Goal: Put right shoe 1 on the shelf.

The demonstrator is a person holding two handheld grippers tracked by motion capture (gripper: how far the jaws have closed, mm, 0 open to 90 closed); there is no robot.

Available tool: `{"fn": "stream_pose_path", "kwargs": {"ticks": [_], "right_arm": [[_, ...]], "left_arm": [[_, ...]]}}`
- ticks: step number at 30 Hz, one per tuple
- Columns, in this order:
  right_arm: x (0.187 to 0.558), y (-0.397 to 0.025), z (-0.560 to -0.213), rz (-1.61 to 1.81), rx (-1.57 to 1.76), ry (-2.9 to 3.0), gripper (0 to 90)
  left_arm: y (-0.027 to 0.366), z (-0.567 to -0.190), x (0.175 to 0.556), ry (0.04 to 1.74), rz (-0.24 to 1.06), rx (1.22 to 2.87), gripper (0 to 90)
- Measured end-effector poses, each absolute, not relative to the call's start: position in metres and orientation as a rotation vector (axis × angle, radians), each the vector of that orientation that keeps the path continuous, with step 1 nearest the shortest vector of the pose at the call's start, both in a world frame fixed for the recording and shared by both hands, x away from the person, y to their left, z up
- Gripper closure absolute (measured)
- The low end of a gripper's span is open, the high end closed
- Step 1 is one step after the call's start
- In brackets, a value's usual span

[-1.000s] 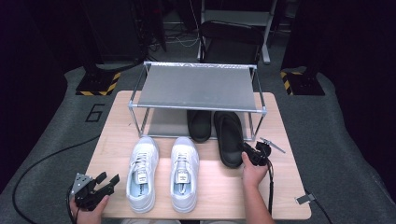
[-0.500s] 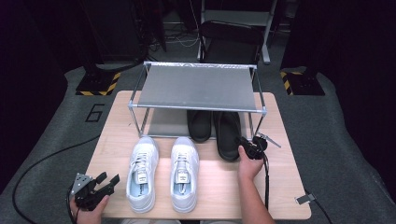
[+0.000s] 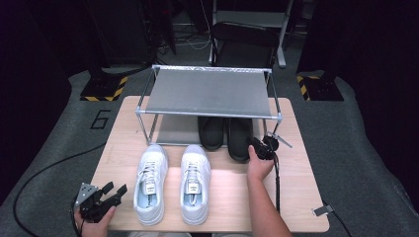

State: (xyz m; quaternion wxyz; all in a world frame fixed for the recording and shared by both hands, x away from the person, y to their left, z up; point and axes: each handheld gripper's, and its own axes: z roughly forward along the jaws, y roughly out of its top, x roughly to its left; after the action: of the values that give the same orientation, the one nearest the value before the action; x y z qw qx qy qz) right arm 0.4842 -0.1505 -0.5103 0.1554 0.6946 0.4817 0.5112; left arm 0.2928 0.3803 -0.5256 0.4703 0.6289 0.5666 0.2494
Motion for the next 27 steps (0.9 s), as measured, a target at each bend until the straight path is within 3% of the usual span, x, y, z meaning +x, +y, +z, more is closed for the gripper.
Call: {"fn": "stream_pose_path", "kwargs": {"ticks": [27], "right_arm": [[0.507,-0.146,-0.527,1.402,2.062,1.313,65.6]], "left_arm": [[0.379,-0.526,0.295,1.379,0.596,1.547,38.0]]}}
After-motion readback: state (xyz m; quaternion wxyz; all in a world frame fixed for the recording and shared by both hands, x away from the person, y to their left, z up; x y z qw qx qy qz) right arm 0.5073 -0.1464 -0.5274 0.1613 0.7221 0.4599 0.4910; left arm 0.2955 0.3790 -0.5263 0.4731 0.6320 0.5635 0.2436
